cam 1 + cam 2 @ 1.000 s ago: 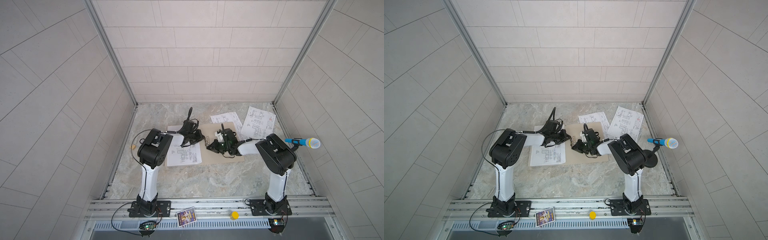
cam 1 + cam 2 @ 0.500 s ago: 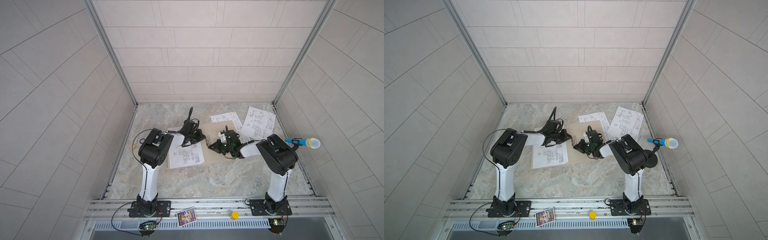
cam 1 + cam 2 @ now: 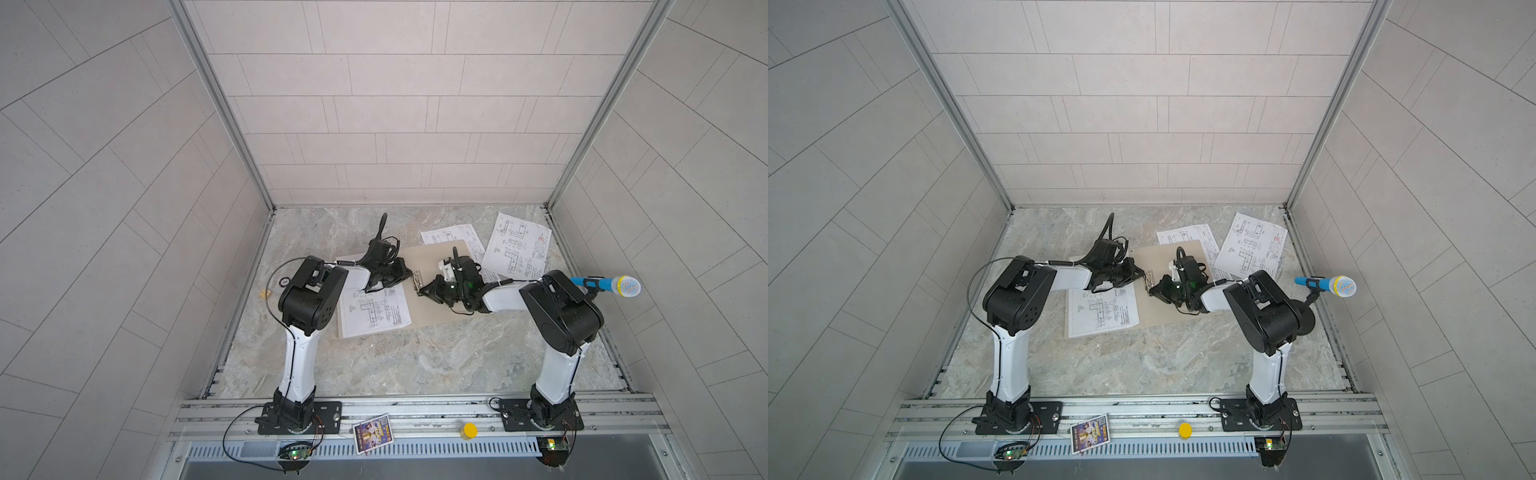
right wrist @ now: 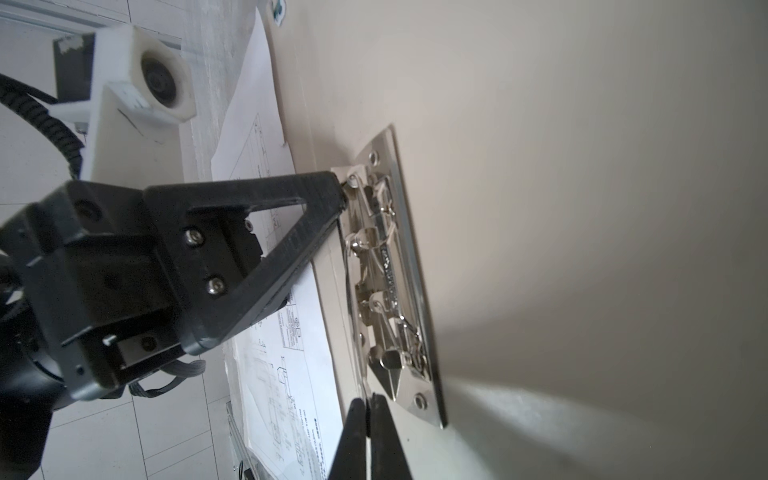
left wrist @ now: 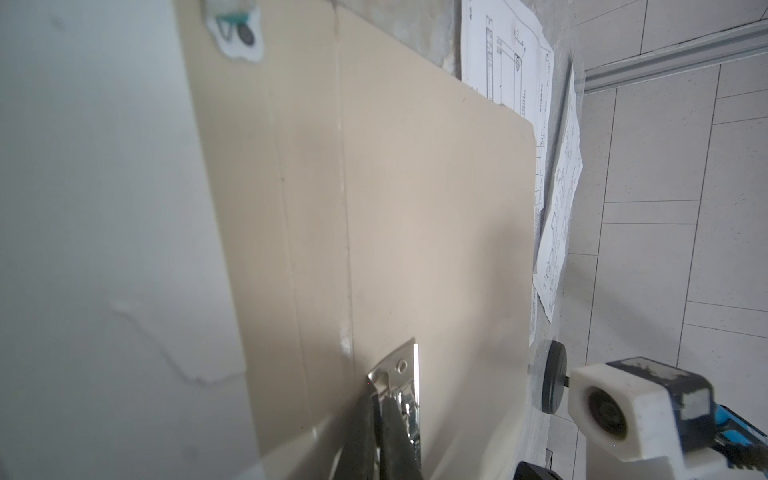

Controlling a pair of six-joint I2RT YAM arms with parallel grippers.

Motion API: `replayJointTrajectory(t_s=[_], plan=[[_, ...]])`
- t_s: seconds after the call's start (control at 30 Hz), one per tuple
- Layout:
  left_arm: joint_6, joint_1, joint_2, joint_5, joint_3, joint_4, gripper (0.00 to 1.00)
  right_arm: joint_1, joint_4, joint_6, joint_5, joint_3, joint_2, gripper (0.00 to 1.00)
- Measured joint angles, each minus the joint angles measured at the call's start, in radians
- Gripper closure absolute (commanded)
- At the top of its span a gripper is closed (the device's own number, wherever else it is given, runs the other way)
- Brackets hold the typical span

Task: Put the files into the folder
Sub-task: 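Lift the clip's wire lever with the right gripper while the left gripper grips the plate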

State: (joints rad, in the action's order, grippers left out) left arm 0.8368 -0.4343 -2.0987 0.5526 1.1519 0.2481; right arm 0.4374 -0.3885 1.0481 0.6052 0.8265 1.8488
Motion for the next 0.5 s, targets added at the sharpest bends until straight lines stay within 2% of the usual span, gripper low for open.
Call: replayJointTrajectory(t_s=[0.3,0.37,0.5], plan=[[0.002,0.0,-0.002,0.02,0.007,0.004,0.97,0.0,0.07,0.004,0.028,0.051,-0.01,1.0],[0.001,0.0,-0.002,0.028,0.01,0.001,0.91,0.0,0.08,0.008,0.036,0.061,-0.01,1.0],[-0.016,0.003,0.0,0.048,0.021,-0.021,0.73,0.001,0.132,0.01,0.044,0.106,-0.01,1.0]])
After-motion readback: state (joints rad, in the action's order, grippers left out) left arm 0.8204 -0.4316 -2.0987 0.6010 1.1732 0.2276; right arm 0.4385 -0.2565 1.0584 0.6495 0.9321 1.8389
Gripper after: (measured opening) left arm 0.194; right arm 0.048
